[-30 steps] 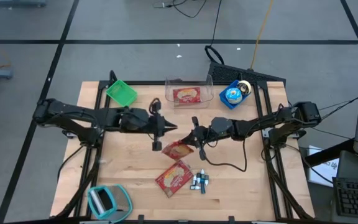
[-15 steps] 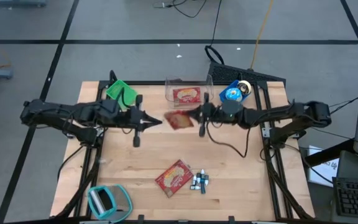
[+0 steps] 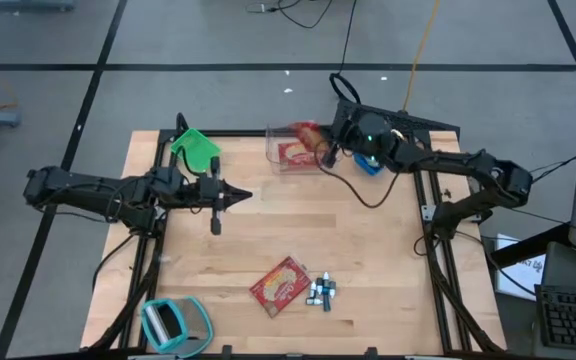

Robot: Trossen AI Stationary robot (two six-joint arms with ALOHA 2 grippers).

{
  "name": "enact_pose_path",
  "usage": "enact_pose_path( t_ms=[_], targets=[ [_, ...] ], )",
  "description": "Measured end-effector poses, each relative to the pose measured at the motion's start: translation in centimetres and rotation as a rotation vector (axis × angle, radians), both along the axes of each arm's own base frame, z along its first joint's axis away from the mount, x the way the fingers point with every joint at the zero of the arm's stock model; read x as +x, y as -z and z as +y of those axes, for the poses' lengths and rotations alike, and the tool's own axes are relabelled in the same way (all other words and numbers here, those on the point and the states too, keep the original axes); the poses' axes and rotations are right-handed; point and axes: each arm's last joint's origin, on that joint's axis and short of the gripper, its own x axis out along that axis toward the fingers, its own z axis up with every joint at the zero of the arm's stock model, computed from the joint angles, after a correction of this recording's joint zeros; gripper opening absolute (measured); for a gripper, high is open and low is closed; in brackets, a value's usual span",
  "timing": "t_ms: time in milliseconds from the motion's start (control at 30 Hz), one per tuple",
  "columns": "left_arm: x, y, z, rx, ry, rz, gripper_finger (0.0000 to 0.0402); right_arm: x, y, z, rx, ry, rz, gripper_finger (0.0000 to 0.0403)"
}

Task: Pick & Place Food Item
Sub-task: Put the left popcorn bag into the transparent bin, then put the popcorn bag into the transparent bin

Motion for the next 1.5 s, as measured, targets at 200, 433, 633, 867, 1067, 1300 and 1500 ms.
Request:
enact_pose_path(
  t_ms=[200, 433, 633, 867, 1067, 1300, 1500],
  targets=[
    [0.4, 0.8, 0.2, 0.001, -0.011, 0.044, 0.0024, 0.7, 0.9, -1.8, 0.036, -0.089, 0.138, 0.0000],
    [1.1, 1.6, 0.2, 0.037, -0.040, 0.100, 0.0021, 2.2, 3.8, -1.9, 0.050, -0.196, 0.235, 0.0000],
    [1.4, 2.1, 0.3, 0.068, -0.048, 0.128, 0.0003, 2.9, 4.8, -2.0, -0.009, -0.227, 0.276, 0.0000],
    [1.4, 2.0, 0.6, 0.069, -0.092, 0.124, 0.0021, 3.9, 6.4, -2.0, -0.044, -0.255, 0.314, 0.0019],
    [1.4, 2.0, 0.7, 0.062, -0.098, 0.123, 0.0030, 4.9, 7.4, -1.8, -0.091, -0.258, 0.300, 0.0070],
    [1.4, 2.0, 0.7, 0.062, -0.098, 0.123, 0.0031, 5.5, 7.0, -1.8, -0.212, -0.193, 0.283, 0.0158],
    [1.4, 2.0, 0.7, 0.062, -0.098, 0.122, 0.0031, 5.8, 6.3, -1.1, -0.155, -0.152, 0.198, 0.0208]
  ],
)
